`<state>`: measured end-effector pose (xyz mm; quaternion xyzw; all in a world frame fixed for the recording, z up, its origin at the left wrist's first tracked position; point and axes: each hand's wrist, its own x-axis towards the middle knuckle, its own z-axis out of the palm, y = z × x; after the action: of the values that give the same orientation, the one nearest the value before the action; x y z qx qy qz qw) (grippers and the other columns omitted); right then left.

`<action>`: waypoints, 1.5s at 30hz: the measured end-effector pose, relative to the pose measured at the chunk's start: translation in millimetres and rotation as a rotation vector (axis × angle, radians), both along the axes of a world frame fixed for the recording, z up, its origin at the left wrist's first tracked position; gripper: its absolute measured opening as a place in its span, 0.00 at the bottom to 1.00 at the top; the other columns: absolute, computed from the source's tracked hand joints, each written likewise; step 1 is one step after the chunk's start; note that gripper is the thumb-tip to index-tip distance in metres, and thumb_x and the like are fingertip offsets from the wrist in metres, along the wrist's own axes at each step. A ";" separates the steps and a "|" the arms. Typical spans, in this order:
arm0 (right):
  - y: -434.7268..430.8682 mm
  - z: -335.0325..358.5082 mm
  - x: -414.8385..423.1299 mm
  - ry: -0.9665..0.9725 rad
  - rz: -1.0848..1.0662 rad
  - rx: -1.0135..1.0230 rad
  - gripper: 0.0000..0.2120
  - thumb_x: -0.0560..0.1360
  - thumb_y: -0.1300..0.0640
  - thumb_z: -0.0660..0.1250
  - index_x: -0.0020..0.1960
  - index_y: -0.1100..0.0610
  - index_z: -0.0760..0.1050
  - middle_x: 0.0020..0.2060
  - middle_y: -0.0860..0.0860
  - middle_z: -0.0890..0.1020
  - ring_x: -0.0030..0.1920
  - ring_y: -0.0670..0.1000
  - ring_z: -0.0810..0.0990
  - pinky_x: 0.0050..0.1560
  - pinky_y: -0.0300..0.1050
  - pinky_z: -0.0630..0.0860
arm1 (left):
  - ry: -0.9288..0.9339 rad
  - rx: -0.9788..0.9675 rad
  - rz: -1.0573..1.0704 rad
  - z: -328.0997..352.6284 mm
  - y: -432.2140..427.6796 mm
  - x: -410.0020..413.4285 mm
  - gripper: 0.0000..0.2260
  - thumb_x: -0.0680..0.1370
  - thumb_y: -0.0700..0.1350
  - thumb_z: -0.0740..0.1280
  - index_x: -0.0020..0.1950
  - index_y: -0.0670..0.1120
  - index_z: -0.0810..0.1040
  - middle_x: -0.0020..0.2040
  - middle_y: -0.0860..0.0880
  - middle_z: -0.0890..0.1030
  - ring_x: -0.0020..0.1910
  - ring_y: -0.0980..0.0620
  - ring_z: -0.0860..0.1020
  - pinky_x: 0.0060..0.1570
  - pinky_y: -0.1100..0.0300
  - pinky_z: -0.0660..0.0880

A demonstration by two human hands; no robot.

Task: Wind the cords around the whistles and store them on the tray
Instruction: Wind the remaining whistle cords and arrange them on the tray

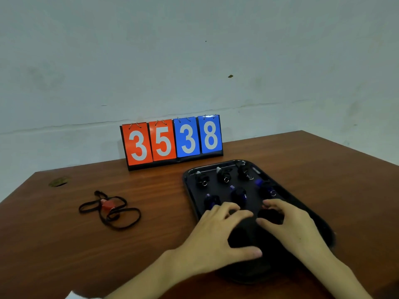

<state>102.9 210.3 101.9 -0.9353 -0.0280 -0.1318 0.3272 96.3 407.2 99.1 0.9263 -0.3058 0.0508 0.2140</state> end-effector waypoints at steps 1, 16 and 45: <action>0.0 -1.8 -0.7 0.006 -0.002 -0.018 0.23 0.69 0.49 0.73 0.63 0.48 0.73 0.56 0.43 0.79 0.58 0.44 0.76 0.52 0.34 0.68 | -0.020 0.039 0.005 -0.8 -3.2 -0.5 0.32 0.70 0.69 0.61 0.72 0.62 0.59 0.69 0.59 0.60 0.66 0.60 0.60 0.66 0.61 0.56; 6.0 4.7 -2.6 0.033 0.026 -0.218 0.34 0.68 0.39 0.69 0.70 0.46 0.64 0.60 0.44 0.72 0.62 0.48 0.67 0.59 0.41 0.69 | -0.103 -0.042 0.168 0.0 1.3 -5.8 0.35 0.67 0.75 0.53 0.69 0.58 0.64 0.63 0.62 0.67 0.62 0.62 0.63 0.61 0.63 0.60; 217.6 47.5 38.9 0.029 0.525 0.036 0.27 0.74 0.50 0.68 0.70 0.48 0.63 0.64 0.47 0.72 0.63 0.47 0.71 0.60 0.42 0.70 | -0.056 -0.663 0.576 49.6 184.1 14.5 0.22 0.72 0.41 0.72 0.62 0.56 0.71 0.42 0.51 0.81 0.44 0.56 0.80 0.49 0.63 0.76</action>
<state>141.8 427.9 149.5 -0.8918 -0.2627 -0.0293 0.3672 110.8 591.3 148.6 0.8534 -0.0079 0.2286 0.4683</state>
